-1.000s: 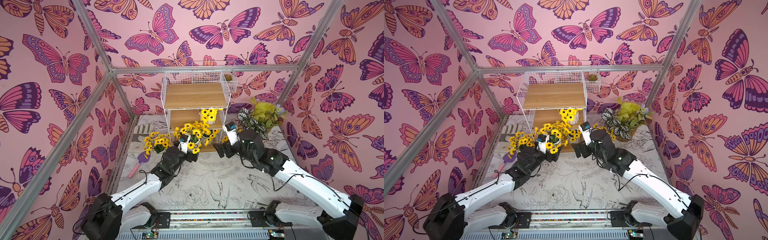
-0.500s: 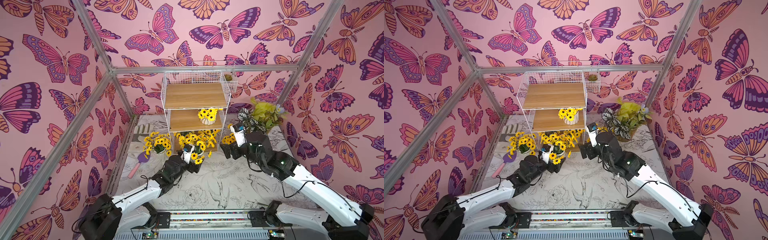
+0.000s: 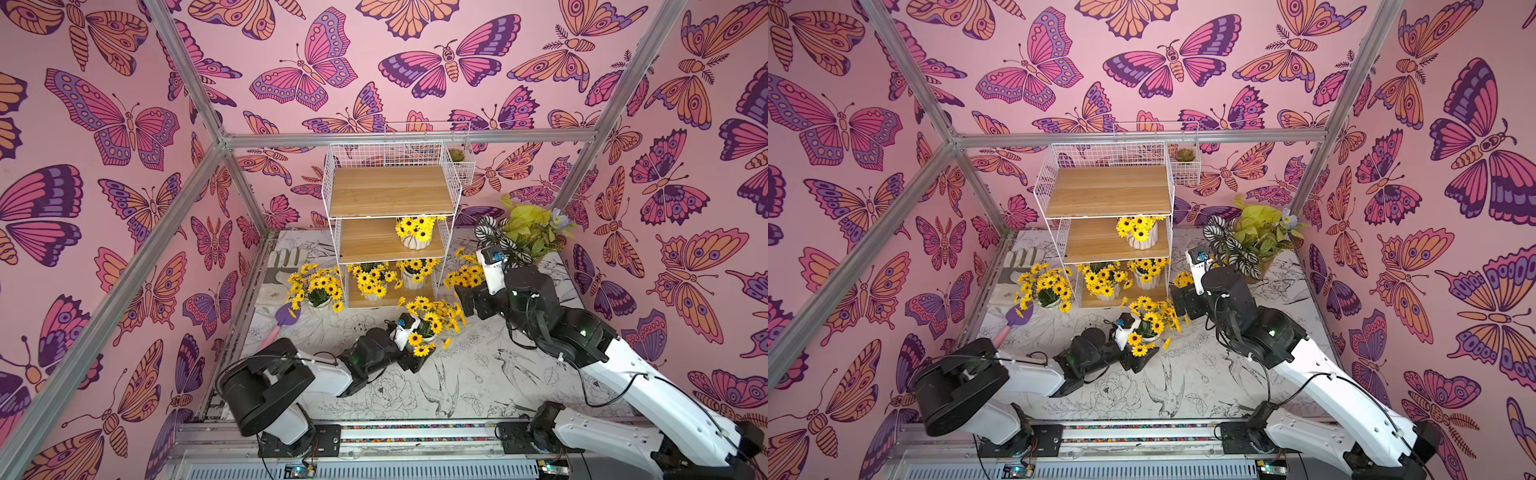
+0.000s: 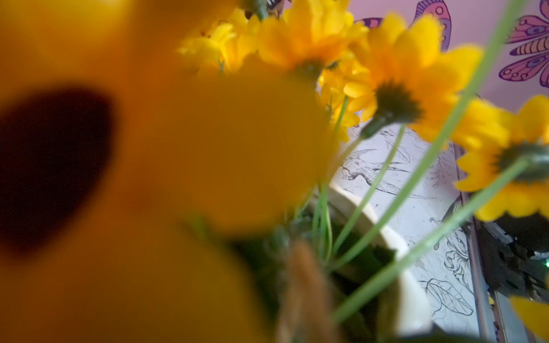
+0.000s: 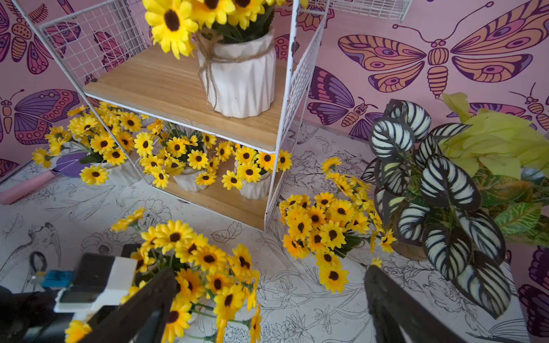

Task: Take the sunflower pots off the shelves
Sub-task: Pick up the sunflower pot from the shelf, then place the sunflower pot at the center of the board.

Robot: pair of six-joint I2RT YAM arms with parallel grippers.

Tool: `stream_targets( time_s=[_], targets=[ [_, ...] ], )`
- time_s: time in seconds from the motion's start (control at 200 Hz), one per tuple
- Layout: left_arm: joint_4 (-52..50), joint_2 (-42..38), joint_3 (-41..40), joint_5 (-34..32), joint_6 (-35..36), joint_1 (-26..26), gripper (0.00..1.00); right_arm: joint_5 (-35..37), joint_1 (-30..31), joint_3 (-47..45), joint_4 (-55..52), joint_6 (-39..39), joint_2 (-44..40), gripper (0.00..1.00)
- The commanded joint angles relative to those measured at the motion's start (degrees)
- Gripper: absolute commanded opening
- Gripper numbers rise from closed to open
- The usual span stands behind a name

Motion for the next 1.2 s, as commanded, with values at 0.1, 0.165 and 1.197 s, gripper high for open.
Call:
stream_targets(
  time_s=[0.1, 0.165, 1.197],
  targets=[
    [19.12, 12.29, 7.37, 3.57, -1.13, -2.55, 0.60, 3.72, -0.42, 1.25, -2.84, 0.52, -1.37, 0.99],
    [20.59, 15.91, 9.64, 4.13, -1.30, -3.00, 0.61, 4.76, -0.50, 1.05, -3.12, 0.50, -1.83, 0.99],
    [17.60, 49.79, 48.80, 12.88, -4.44, -5.99, 0.72, 5.40, -3.66, -0.96, -5.65, 3.02, -5.27, 0.99]
  ],
)
